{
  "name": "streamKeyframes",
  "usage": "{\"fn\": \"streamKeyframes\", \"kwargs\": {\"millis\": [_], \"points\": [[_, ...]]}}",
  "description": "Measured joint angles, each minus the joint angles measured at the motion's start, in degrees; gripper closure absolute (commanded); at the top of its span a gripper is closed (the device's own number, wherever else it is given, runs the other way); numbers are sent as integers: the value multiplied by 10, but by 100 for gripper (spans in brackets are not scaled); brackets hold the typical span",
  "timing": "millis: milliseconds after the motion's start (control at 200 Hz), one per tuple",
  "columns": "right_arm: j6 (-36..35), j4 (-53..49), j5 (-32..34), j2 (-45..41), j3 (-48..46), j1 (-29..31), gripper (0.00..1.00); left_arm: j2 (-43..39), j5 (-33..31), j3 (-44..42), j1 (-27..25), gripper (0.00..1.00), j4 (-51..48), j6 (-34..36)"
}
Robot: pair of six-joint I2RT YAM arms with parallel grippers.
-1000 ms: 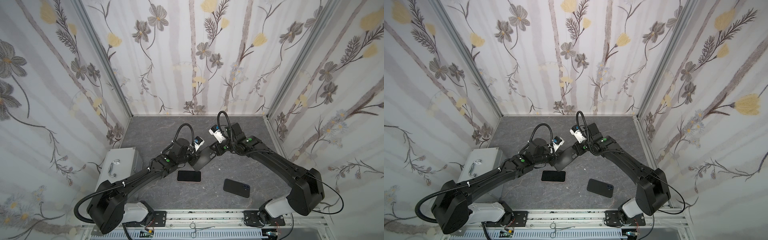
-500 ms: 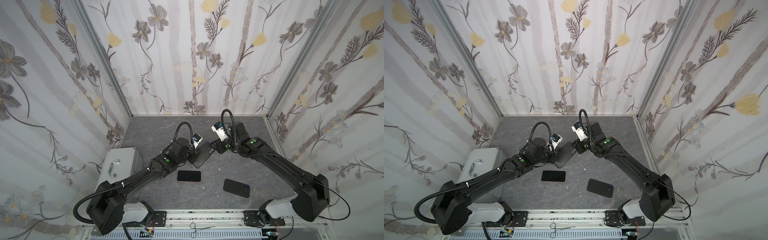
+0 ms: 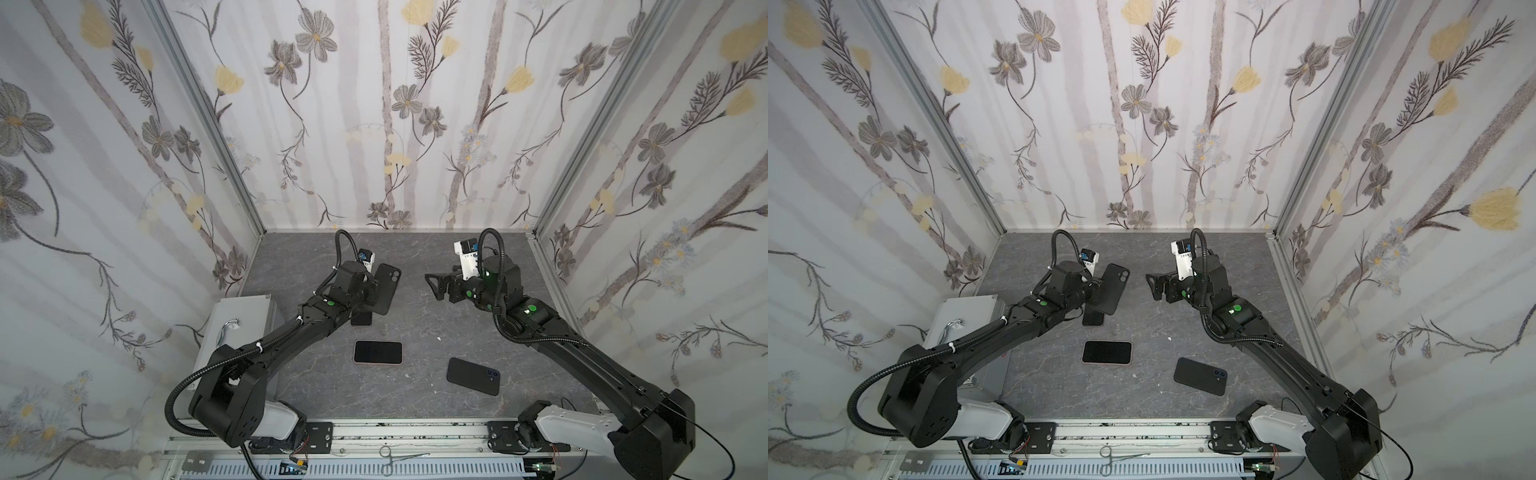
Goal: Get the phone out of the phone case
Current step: 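Set the black case down with the left gripper while the right gripper withdraws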
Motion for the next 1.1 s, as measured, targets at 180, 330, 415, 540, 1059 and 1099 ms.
{"fn": "streamKeyframes", "kwargs": {"millis": [180,330,415,540,1059,1099], "points": [[19,69,19,-21,-49,24,0,61,0,32,42,100,3,-50],[18,118,47,-20,-58,77,0,120,12,64,77,100,4,-89],[12,150,69,-10,-66,118,0,153,14,87,90,100,4,-102],[9,178,109,29,-64,166,0,204,31,131,103,100,7,-113],[96,158,151,214,56,147,0,367,50,281,158,100,9,-107],[102,148,145,228,68,142,0,374,50,287,161,100,9,-104]]}}
